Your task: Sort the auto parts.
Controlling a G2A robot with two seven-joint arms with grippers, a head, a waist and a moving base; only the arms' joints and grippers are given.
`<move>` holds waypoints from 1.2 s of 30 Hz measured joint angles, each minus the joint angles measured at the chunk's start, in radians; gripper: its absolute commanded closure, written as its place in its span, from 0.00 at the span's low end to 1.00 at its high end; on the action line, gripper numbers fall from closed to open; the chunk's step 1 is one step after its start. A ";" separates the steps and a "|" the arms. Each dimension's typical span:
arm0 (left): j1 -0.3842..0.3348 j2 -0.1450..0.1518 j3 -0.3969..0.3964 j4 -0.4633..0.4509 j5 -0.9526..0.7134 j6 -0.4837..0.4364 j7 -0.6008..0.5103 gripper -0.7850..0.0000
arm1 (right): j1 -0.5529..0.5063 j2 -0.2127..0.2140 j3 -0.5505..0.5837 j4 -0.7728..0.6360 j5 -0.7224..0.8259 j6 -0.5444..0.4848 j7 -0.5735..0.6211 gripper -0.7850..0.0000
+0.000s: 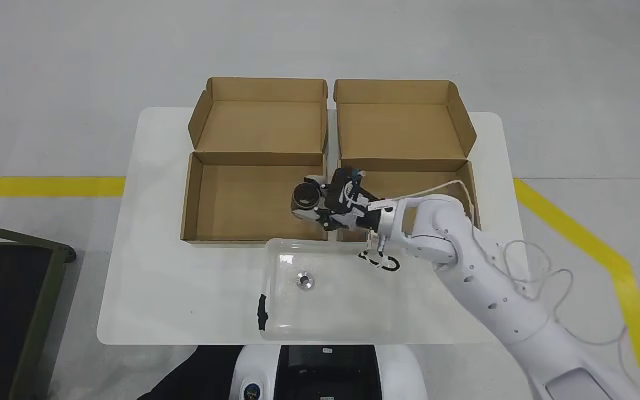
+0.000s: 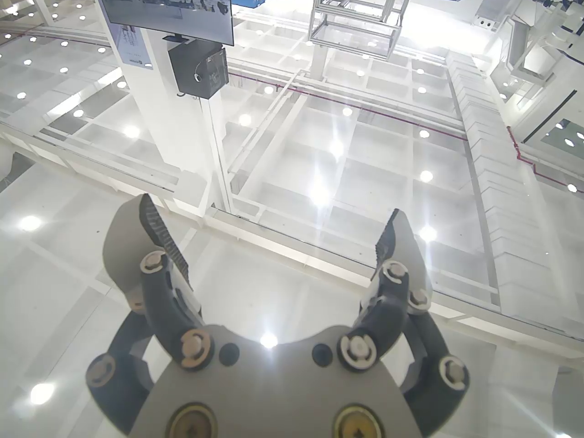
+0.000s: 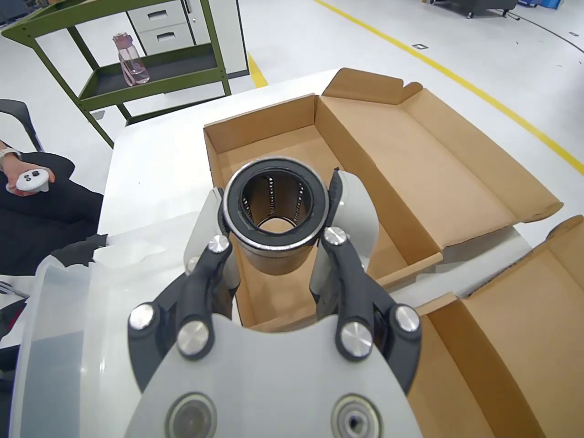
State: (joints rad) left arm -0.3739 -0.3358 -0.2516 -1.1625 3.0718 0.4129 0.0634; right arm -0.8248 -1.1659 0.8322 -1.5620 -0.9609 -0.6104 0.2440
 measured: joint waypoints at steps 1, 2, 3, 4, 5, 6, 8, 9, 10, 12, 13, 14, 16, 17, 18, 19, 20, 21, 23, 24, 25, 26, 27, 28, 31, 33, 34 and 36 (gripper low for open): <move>0.000 0.000 0.000 0.000 0.000 0.000 0.000 0.00 | 0.008 -0.005 -0.010 0.008 -0.004 0.007 0.002 1.00; 0.000 0.000 0.000 0.000 0.000 0.000 0.000 0.00 | 0.016 -0.009 -0.020 0.016 -0.009 0.014 0.004 1.00; 0.000 0.000 0.000 0.000 0.000 0.000 0.000 0.00 | 0.027 -0.016 -0.034 0.026 -0.015 0.023 0.007 1.00; 0.000 0.000 0.000 0.000 0.000 0.000 0.000 0.00 | 0.035 -0.021 -0.044 0.033 -0.020 0.029 0.010 1.00; 0.000 0.000 0.000 0.000 0.000 0.000 0.000 0.00 | 0.043 -0.025 -0.054 0.041 -0.024 0.035 0.012 1.00; 0.000 0.000 0.000 0.000 0.000 0.000 0.000 0.00 | 0.054 -0.032 -0.066 0.050 -0.028 0.042 0.014 1.00; 0.000 0.000 0.000 0.000 0.000 0.000 0.000 0.00 | 0.070 -0.042 -0.085 0.065 -0.037 0.053 0.020 1.00; 0.000 0.000 0.000 0.000 0.000 0.000 0.000 0.00 | 0.079 -0.048 -0.097 0.075 -0.042 0.060 0.024 1.00; 0.000 0.000 0.000 0.000 0.000 0.000 0.000 0.00 | 0.086 -0.053 -0.105 0.083 -0.044 0.064 0.026 1.00; 0.000 0.000 0.000 0.000 0.000 0.000 0.000 0.00 | 0.101 -0.065 -0.125 0.102 -0.049 0.075 0.035 1.00; 0.000 0.000 0.000 0.000 0.000 0.000 0.000 0.00 | 0.108 -0.069 -0.132 0.109 -0.053 0.079 0.039 1.00; 0.000 0.000 0.000 0.000 0.000 0.000 0.000 0.00 | 0.114 -0.074 -0.140 0.117 -0.058 0.084 0.045 1.00; 0.000 0.000 0.000 0.000 0.000 0.000 0.000 0.00 | 0.128 -0.085 -0.157 0.134 -0.065 0.094 0.056 1.00; 0.000 0.000 0.000 0.000 0.000 0.000 0.000 0.00 | 0.134 -0.090 -0.164 0.142 -0.069 0.098 0.061 1.00; 0.000 0.000 0.000 0.000 0.000 0.000 0.000 0.00 | 0.142 -0.096 -0.173 0.150 -0.073 0.103 0.066 1.00; 0.000 0.000 0.000 0.000 0.000 0.000 0.000 0.00 | 0.148 -0.101 -0.180 0.157 -0.075 0.106 0.069 1.00; 0.000 0.000 0.000 0.000 0.000 0.000 0.000 0.00 | 0.154 -0.106 -0.187 0.164 -0.077 0.109 0.072 1.00; 0.000 0.000 0.000 0.000 0.000 0.000 0.000 0.00 | 0.162 -0.113 -0.196 0.175 -0.080 0.112 0.077 1.00; 0.000 0.000 0.000 0.000 0.000 0.000 0.000 0.00 | 0.173 -0.123 -0.209 0.193 -0.085 0.119 0.085 1.00; 0.000 0.000 0.000 0.000 0.000 0.000 0.000 0.00 | 0.180 -0.130 -0.217 0.205 -0.087 0.123 0.088 1.00; 0.000 0.000 0.000 0.000 0.000 0.000 0.000 0.00 | 0.184 -0.134 -0.222 0.215 -0.088 0.125 0.090 1.00; 0.000 0.000 0.000 0.000 0.000 0.000 0.000 0.00 | 0.187 -0.139 -0.226 0.226 -0.089 0.126 0.091 1.00; 0.000 0.000 0.000 0.000 0.000 0.000 0.000 0.00 | 0.192 -0.144 -0.231 0.240 -0.090 0.127 0.093 1.00; 0.000 0.000 0.000 0.000 0.000 0.000 0.000 0.00 | 0.195 -0.148 -0.234 0.250 -0.092 0.128 0.096 1.00; 0.000 0.000 0.000 0.000 0.000 0.000 0.000 0.00 | 0.201 -0.158 -0.241 0.282 -0.094 0.128 0.105 1.00; 0.000 0.000 0.000 0.000 0.000 0.000 0.000 0.00 | 0.204 -0.164 -0.243 0.301 -0.095 0.125 0.109 1.00; 0.000 0.000 0.000 0.000 0.000 0.000 0.000 0.00 | 0.204 -0.166 -0.243 0.308 -0.095 0.124 0.112 1.00; 0.000 0.000 0.000 0.000 0.000 0.000 0.000 0.00 | 0.206 -0.171 -0.243 0.320 -0.095 0.117 0.119 1.00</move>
State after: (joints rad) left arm -0.3739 -0.3358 -0.2516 -1.1625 3.0718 0.4129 0.0634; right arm -0.6187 -1.3366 0.5891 -1.2421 -1.0560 -0.4933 0.3633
